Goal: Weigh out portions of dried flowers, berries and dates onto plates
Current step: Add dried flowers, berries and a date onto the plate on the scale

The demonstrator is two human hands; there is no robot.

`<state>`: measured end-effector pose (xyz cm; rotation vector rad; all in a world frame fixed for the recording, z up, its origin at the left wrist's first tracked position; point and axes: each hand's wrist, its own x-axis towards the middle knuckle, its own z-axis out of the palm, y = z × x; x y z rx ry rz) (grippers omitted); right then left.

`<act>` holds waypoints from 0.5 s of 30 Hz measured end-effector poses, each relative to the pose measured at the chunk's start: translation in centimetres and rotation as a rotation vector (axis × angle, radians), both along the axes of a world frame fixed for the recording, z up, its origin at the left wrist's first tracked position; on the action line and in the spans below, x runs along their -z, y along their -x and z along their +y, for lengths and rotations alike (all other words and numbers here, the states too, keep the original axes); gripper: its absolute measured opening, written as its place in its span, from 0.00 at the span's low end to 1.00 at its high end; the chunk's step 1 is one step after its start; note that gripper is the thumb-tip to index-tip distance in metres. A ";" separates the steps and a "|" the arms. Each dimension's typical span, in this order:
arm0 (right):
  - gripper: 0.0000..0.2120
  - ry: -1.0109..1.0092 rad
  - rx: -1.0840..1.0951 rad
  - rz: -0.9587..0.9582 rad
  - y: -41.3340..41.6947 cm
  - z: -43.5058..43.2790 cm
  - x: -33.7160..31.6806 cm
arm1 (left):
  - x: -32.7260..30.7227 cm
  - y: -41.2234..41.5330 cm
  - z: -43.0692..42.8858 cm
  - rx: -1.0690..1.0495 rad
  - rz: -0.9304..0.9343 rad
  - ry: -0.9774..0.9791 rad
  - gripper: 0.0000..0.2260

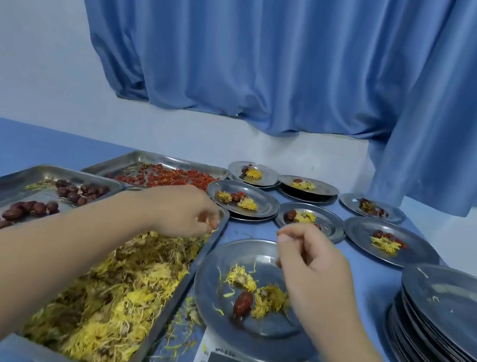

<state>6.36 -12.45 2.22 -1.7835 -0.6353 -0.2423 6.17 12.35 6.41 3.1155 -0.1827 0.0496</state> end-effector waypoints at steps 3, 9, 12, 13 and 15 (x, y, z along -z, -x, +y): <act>0.07 0.103 -0.077 -0.021 -2.9 0.5 -1.9 | -0.5 -2.1 4.4 -0.147 -0.016 -0.043 0.07; 0.05 0.280 -0.117 -0.045 -7.6 2.4 -3.1 | 0.6 -6.6 13.0 -0.411 0.002 -0.055 0.05; 0.05 0.341 -0.150 -0.068 -9.3 2.8 -3.2 | 1.3 -9.2 15.4 -0.489 -0.008 -0.028 0.07; 0.04 0.359 -0.156 -0.072 -9.8 2.9 -3.1 | 1.5 -10.1 15.9 -0.498 -0.005 -0.024 0.07; 0.05 0.363 -0.166 -0.067 -10.6 2.8 -2.8 | 2.0 -12.0 16.3 -0.502 0.014 -0.011 0.09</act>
